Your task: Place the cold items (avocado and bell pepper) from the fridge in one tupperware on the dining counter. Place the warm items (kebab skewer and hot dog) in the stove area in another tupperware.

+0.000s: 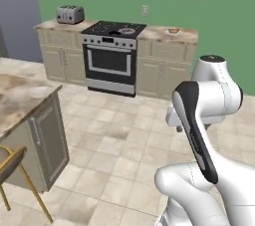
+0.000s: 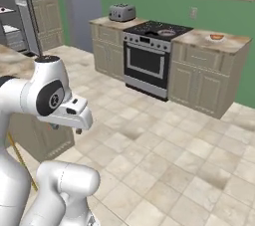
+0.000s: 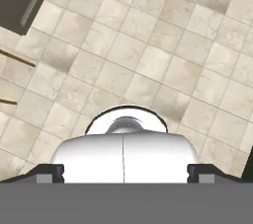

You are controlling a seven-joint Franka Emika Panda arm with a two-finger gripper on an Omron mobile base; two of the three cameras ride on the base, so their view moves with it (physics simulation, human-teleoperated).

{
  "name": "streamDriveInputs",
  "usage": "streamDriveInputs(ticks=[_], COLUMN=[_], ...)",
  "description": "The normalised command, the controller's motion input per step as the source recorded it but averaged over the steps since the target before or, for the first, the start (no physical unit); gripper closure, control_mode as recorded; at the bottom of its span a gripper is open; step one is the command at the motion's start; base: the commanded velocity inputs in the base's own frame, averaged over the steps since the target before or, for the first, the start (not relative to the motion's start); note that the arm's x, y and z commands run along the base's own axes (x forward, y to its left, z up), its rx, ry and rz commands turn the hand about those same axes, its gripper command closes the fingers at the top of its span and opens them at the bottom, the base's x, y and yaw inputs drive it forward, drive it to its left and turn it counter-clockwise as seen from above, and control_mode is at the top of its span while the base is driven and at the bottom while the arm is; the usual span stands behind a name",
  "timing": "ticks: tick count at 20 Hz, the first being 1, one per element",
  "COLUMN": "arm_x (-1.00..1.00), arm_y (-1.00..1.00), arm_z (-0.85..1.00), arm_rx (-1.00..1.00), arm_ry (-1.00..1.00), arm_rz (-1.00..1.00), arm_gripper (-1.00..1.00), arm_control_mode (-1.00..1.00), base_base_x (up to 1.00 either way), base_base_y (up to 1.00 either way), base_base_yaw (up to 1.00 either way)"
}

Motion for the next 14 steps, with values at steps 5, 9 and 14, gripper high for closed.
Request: streamDriveInputs(ticks=[5,9,14], arm_x=[0.00,0.00,0.00], arm_y=[0.00,0.00,0.00], arm_z=[0.00,0.00,0.00], arm_rx=[0.00,0.00,0.00], arm_ry=[0.00,0.00,0.00], arm_rz=[0.00,0.00,0.00], arm_gripper=[-1.00,-1.00,-1.00], arm_control_mode=[1.00,1.00,1.00], base_base_x=[1.00,1.00,0.93], base_base_y=[-0.72,-0.77,-0.44], base_base_yaw=[-0.06,0.14,0.74])
